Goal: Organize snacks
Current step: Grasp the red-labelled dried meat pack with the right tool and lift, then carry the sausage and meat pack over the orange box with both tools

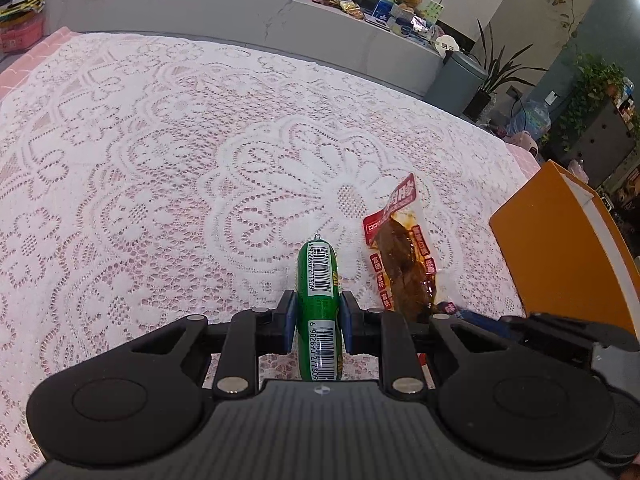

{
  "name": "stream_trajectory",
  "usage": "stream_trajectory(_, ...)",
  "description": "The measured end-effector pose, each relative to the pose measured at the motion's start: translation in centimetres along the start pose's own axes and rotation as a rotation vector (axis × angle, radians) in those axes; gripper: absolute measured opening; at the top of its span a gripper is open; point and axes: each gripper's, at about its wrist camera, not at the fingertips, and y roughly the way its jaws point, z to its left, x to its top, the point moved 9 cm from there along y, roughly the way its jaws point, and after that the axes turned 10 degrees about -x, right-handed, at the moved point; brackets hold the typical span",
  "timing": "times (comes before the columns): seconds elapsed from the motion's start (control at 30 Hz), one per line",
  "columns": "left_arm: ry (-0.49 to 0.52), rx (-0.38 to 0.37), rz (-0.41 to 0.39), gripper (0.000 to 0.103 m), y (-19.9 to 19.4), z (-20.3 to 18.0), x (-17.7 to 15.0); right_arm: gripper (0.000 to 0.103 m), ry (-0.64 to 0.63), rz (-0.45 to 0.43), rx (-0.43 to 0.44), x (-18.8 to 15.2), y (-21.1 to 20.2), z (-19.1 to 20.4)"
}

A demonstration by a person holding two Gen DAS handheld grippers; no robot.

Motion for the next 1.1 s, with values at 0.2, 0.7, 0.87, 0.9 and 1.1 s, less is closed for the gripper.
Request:
stream_trajectory(0.2, -0.006, -0.006, 0.009, 0.024, 0.3, 0.1, -0.1, 0.010, -0.007, 0.005, -0.021, -0.2, 1.0, 0.2)
stream_trajectory(0.7, 0.009, 0.000, 0.007, 0.024, 0.7, -0.1, -0.1, 0.018, 0.041, -0.025, -0.051, 1.3, 2.1, -0.7)
stream_trajectory(0.87, -0.006, -0.007, -0.008, 0.024, -0.1, -0.9, 0.5, 0.016, 0.038, -0.061, -0.038, 2.1, -0.2, -0.5)
stream_trajectory(0.9, -0.007, -0.006, -0.012, 0.024, -0.4, -1.2, 0.6, 0.015, 0.033, -0.067, -0.037, 2.3, -0.8, -0.5)
stream_trajectory(1.1, 0.034, -0.008, 0.003, 0.024, -1.7, -4.7, 0.3, 0.015, 0.024, -0.102, -0.049, 3.6, -4.7, -1.6)
